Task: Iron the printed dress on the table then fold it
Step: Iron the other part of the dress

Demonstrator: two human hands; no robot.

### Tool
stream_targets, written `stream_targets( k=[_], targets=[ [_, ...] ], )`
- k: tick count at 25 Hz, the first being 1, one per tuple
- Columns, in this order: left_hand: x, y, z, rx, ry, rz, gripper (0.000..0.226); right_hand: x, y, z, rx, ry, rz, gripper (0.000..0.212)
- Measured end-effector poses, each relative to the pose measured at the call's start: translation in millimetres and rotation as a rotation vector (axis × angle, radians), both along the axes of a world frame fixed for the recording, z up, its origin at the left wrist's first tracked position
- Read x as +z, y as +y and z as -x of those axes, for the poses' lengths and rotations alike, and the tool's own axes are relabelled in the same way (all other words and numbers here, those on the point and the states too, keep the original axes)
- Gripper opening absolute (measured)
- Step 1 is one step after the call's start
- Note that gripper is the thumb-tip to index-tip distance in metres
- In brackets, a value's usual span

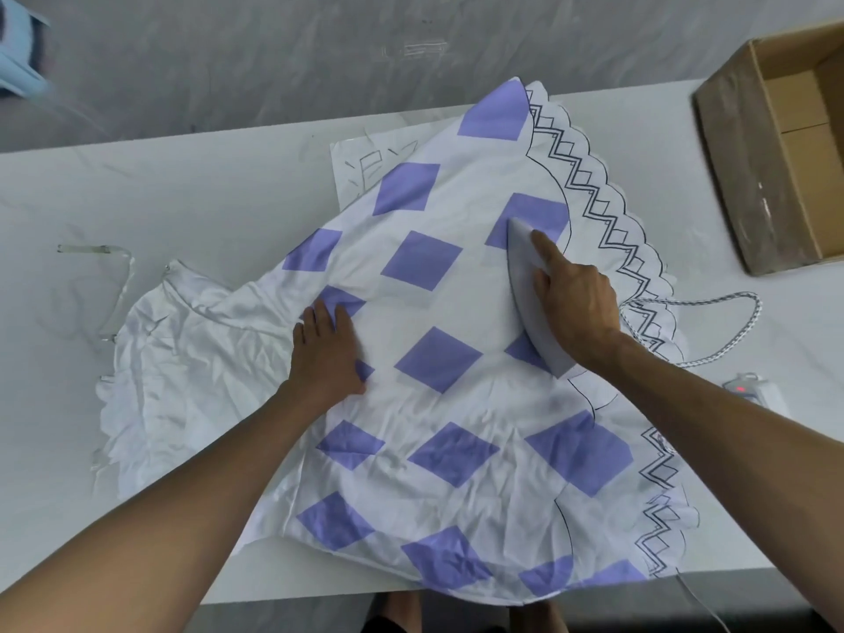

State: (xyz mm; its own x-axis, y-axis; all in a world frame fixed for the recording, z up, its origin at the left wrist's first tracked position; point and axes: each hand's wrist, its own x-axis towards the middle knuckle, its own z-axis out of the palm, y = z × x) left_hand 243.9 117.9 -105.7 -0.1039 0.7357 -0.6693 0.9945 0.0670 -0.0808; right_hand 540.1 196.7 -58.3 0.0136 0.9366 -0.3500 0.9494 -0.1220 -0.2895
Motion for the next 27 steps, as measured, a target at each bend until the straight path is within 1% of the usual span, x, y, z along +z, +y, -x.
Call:
stream_targets(
  k=[2, 4, 7, 9, 13, 18, 23, 25, 27],
  targets=[
    [4.0, 5.0, -14.6, 0.025, -0.046, -0.100, 0.121, 4.6, -1.3, 6.8, 0.052, 0.036, -0.005, 0.048],
    [4.5, 9.9, -36.5, 0.007, -0.114, -0.177, 0.120, 6.3, -6.3, 26.8, 0.140, 0.085, 0.016, 0.051],
    [-3.5, 15.5, -69.2, -0.017, -0.137, -0.125, 0.118, -2.3, -15.8, 54.4, 0.282, 0.088, 0.051, 0.053],
    [-11.9, 19.3, -83.0, -0.006, -0.113, -0.085, 0.118, -7.8, -15.4, 56.0, 0.295, 0.070, 0.032, 0.052],
    [-17.6, 24.1, -93.7, 0.003, -0.039, -0.060, 0.122, -10.2, 1.1, 20.6, 0.185, 0.013, -0.010, 0.051],
    [-12.4, 33.7, -100.1, 0.026, -0.006, 0.017, 0.125, -9.5, 25.6, -47.9, 0.026, -0.038, -0.014, 0.049],
    [-9.1, 37.1, -102.9, 0.037, 0.019, 0.041, 0.126, -7.7, 37.4, -97.5, -0.114, -0.067, -0.015, 0.049],
    [-5.4, 35.6, -104.2, 0.041, 0.020, 0.022, 0.123, 1.4, 37.3, -106.5, -0.148, -0.034, -0.021, 0.050],
    [-3.2, 33.2, -106.3, 0.054, -0.023, -0.068, 0.114, 11.7, 35.6, -101.6, -0.149, 0.015, -0.037, 0.051]
  ],
)
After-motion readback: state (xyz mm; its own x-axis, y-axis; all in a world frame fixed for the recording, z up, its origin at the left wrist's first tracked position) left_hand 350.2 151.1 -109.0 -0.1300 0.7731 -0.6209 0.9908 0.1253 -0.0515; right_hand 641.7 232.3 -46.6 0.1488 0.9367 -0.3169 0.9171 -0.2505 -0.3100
